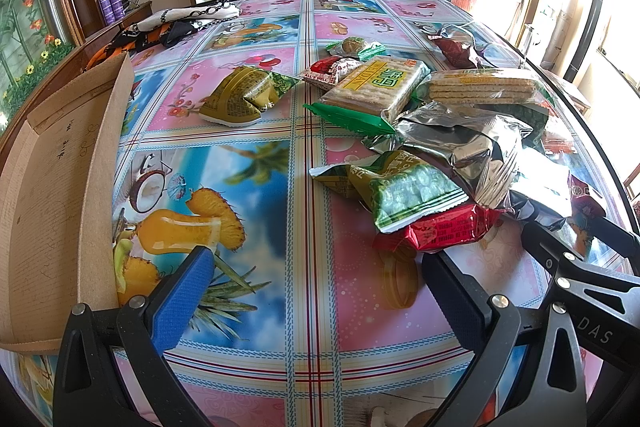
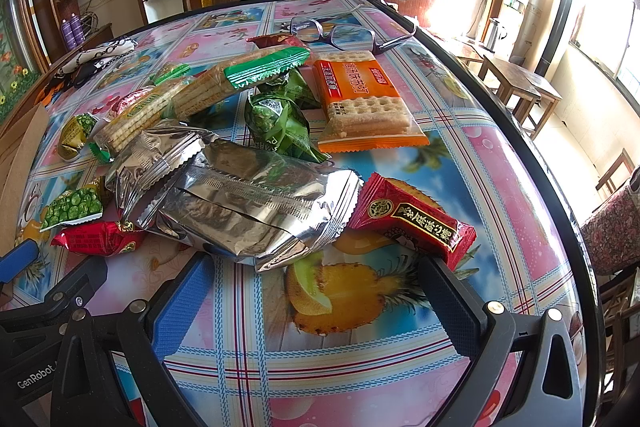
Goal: Organize snacks
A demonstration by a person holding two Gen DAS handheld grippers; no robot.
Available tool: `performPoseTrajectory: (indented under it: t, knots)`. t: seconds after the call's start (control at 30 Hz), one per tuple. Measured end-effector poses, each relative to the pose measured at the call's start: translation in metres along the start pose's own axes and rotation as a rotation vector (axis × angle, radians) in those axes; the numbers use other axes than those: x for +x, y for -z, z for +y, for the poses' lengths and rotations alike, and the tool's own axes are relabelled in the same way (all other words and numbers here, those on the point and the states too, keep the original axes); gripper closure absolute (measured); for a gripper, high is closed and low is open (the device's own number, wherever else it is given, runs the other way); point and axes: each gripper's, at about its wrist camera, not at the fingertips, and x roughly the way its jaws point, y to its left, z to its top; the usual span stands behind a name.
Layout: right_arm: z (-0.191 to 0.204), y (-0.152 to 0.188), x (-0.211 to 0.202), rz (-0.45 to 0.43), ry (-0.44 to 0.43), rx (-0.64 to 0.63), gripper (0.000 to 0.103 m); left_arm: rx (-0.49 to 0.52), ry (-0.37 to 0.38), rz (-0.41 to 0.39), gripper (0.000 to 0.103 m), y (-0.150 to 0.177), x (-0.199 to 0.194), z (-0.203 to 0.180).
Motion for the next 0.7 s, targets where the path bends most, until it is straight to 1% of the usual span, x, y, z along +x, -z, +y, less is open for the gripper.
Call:
performPoseTrajectory:
  t: [0.57,0.6,0.7]
  knots:
    - [-0.0001,0.0001,0.0002,0.000,0.000,0.001,0.001,-0.004,-0.004,0.002,0.000,0.0001,-0.0002,0.0001]
    - [-0.0002,0.0000,0.0001,0.000,0.000,0.001,0.001,0.000,-0.004,0.009,0.000,-0.0001,-0.0003,0.0000]
    - [0.0000,0.0002,0.0003,0.000,0.000,0.000,0.001,0.048,0.028,0.044,0.000,0.0018,-0.0040,-0.0018]
